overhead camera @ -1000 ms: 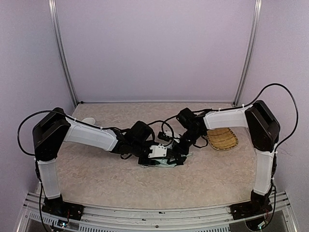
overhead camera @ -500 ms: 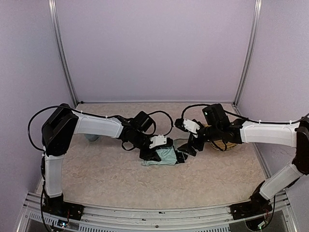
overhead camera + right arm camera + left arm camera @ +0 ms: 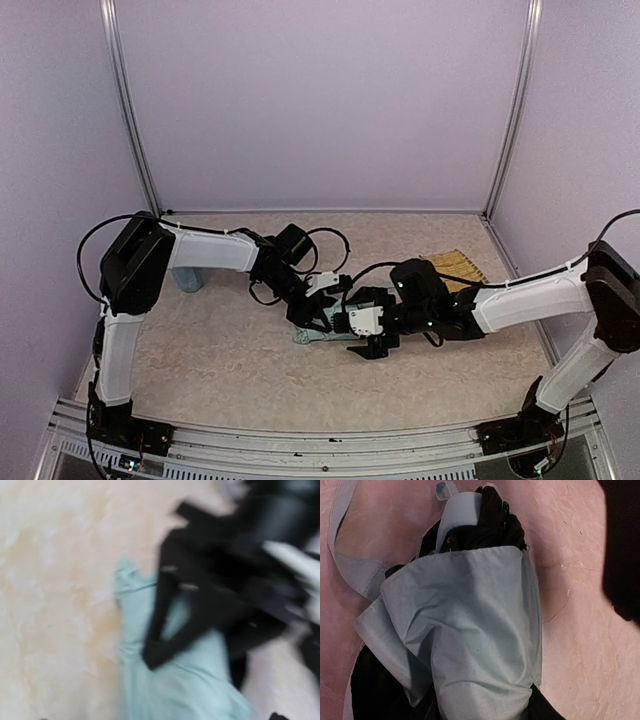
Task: Put away the umbrella
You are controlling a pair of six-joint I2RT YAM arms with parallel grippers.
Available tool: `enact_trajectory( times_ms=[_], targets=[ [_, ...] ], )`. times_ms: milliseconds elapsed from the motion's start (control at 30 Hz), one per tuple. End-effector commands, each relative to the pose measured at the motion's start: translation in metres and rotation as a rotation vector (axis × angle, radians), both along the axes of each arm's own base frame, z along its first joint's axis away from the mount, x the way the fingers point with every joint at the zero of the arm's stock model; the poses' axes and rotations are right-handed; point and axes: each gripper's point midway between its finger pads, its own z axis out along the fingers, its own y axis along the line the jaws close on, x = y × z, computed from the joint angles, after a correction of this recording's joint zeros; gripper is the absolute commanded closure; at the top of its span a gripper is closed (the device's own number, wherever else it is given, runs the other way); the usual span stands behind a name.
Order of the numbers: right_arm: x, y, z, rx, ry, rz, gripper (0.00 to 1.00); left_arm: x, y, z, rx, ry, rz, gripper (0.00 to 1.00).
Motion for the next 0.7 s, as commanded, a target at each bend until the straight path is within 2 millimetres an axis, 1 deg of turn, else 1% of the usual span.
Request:
enact_trajectory(
  times_ms=[0,67,200,300,367,433,533,667],
  targets=[
    [0.024,0.006,-0.029,-0.18,-0.099,-0.062,0.07,-0.067,0.06,-0.071,0.322,0.312,0.015,0.91],
    [0.034,0.005,-0.042,-0.224,-0.102,-0.1,0.06,-0.067,0.06,-0.071,0.321,0.32,0.013,0.91],
    [0.049,0.007,-0.054,-0.272,-0.127,-0.143,0.01,-0.07,0.061,-0.071,0.322,0.339,0.012,0.92],
    [0.052,0.009,-0.065,-0.307,-0.127,-0.132,0.0,-0.074,0.061,-0.072,0.316,0.364,0.004,0.93],
    [0.054,0.009,-0.073,-0.34,-0.121,-0.129,0.02,-0.076,0.061,-0.072,0.311,0.374,-0.003,0.94],
    [0.057,0.008,-0.082,-0.375,-0.119,-0.136,0.06,-0.077,0.061,-0.072,0.305,0.382,-0.009,0.94],
    [0.06,0.002,-0.093,-0.425,-0.126,-0.148,0.14,-0.079,0.061,-0.071,0.297,0.389,-0.02,0.94],
    [0.063,-0.004,-0.102,-0.472,-0.125,-0.162,0.38,-0.08,0.059,-0.07,0.282,0.398,-0.029,0.94]
  ],
)
